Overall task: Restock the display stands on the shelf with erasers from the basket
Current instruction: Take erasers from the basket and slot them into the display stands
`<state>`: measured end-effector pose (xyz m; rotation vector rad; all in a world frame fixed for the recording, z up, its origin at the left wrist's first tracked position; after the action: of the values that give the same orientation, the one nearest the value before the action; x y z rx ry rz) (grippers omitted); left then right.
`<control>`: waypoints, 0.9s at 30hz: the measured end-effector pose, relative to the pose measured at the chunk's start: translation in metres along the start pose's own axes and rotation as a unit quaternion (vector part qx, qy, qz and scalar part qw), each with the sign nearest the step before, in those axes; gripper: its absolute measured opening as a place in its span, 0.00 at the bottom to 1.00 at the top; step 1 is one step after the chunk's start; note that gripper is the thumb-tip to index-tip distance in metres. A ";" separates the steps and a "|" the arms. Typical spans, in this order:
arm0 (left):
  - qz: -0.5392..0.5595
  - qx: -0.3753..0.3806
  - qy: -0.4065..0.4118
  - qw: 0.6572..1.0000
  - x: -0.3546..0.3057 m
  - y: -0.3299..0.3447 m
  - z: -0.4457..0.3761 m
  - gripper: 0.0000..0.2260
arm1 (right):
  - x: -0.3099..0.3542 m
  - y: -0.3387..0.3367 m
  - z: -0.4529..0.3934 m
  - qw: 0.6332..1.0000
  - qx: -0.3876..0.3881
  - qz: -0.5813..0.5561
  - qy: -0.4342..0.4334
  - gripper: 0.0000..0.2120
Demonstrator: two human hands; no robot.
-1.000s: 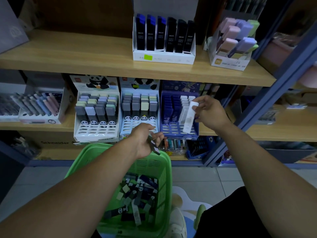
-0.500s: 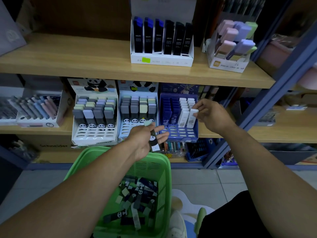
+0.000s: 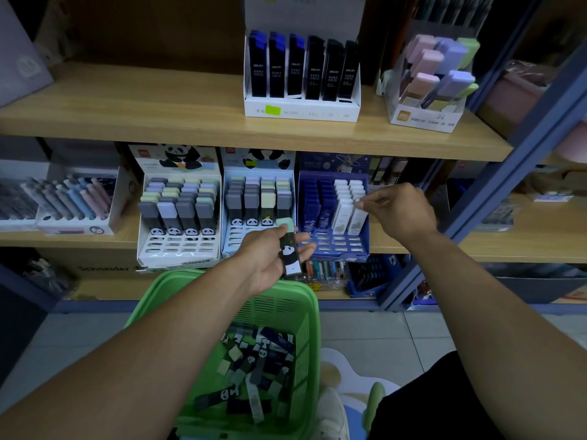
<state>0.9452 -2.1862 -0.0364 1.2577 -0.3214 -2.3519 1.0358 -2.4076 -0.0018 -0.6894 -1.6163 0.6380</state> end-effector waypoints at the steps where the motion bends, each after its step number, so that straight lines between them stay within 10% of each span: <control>1: -0.001 0.005 0.001 1.000 0.000 0.001 0.001 0.10 | 0.000 -0.001 0.000 1.000 -0.020 -0.003 0.009 0.07; 18: -0.045 0.010 0.046 0.998 -0.001 -0.006 -0.003 0.06 | 0.008 0.009 -0.002 0.997 -0.064 0.036 -0.019 0.09; 27: -0.084 -0.006 0.116 0.990 -0.017 -0.035 0.002 0.10 | 0.086 0.073 0.032 0.932 0.222 -0.287 -0.024 0.10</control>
<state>0.9420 -2.1469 -0.0372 1.5892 -0.1290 -2.3072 1.0004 -2.2955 -0.0032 0.1374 -1.5402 0.5540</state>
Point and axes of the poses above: each hand's wrist, its own z-axis away from the middle knuckle, its own y-axis out of the palm, x = y × z, the point moved 3 cm from there along -z, towards the middle knuckle, and after that the axes turned 6 degrees about -z, right-handed, at the moved point
